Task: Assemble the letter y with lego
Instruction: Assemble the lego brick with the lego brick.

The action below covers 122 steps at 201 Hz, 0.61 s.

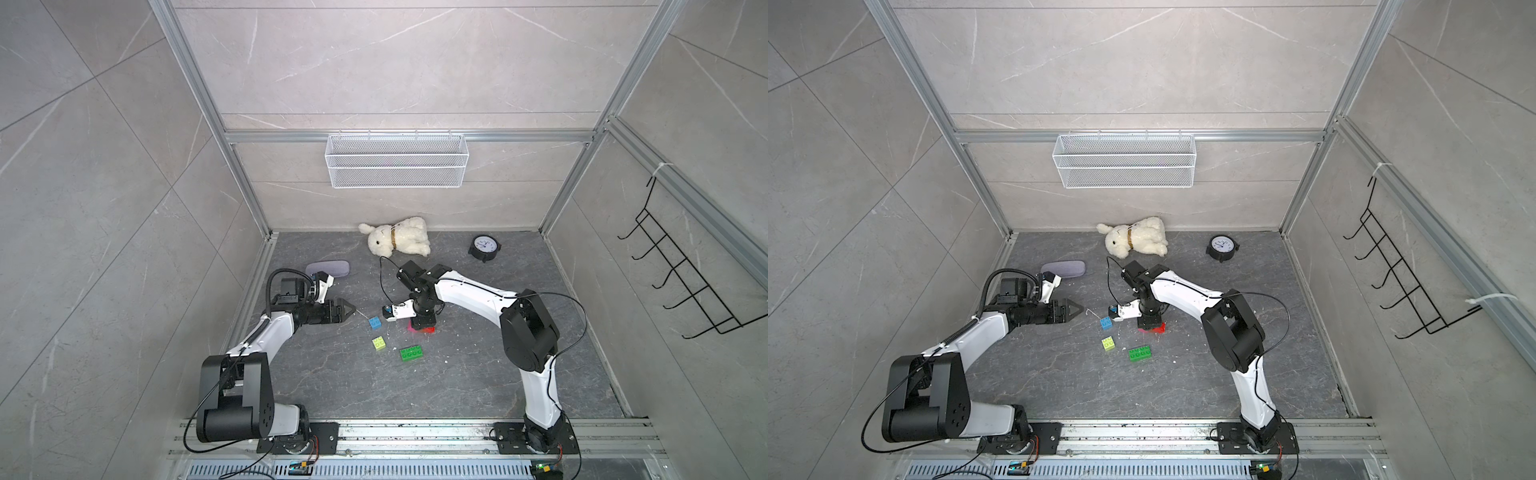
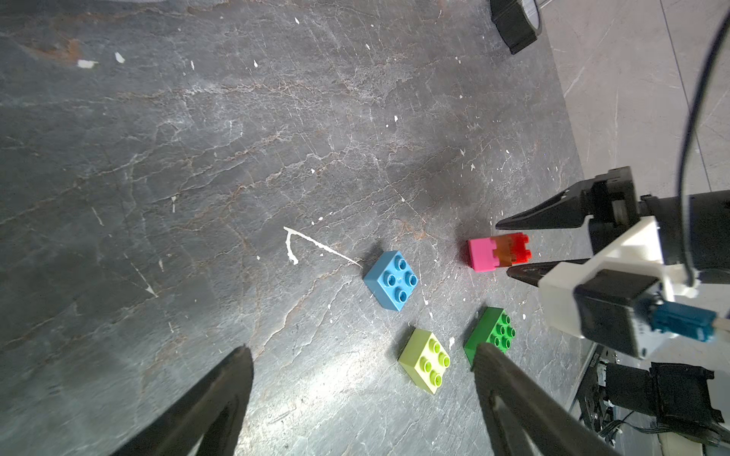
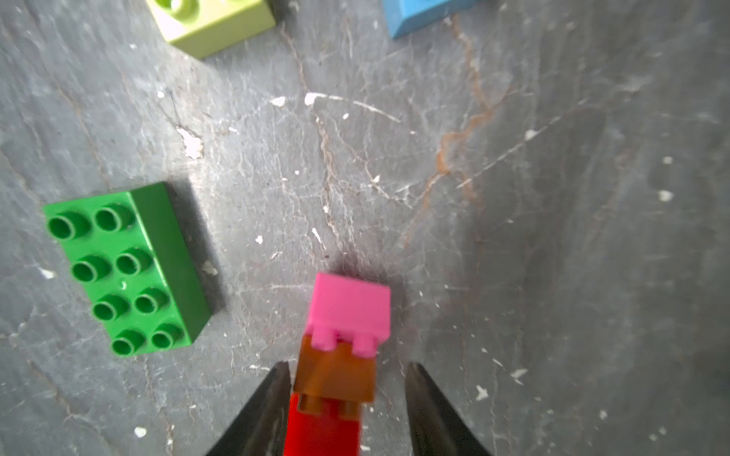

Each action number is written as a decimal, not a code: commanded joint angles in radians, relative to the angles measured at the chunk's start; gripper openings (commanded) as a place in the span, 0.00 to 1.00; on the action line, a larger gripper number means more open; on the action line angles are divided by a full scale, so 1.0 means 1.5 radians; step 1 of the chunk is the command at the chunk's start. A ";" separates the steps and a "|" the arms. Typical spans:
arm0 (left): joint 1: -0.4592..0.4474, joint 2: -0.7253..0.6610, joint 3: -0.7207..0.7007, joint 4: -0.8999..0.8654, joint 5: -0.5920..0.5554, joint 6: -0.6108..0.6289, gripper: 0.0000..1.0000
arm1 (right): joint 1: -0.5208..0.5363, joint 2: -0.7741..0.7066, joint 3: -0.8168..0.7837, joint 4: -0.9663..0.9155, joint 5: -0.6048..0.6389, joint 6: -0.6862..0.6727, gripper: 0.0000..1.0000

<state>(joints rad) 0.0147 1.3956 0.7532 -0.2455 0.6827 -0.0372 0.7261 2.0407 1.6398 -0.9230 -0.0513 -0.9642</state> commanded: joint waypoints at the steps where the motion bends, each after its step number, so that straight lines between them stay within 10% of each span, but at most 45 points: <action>1: -0.003 -0.012 0.001 0.002 0.006 0.015 0.91 | 0.004 -0.078 -0.023 -0.009 -0.001 0.022 0.53; 122: -0.002 -0.012 -0.006 0.008 0.004 0.020 0.91 | 0.107 -0.188 -0.273 0.161 -0.020 0.134 0.60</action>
<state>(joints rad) 0.0147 1.3956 0.7528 -0.2428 0.6823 -0.0368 0.8829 1.7306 1.2304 -0.7769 -0.0711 -0.7994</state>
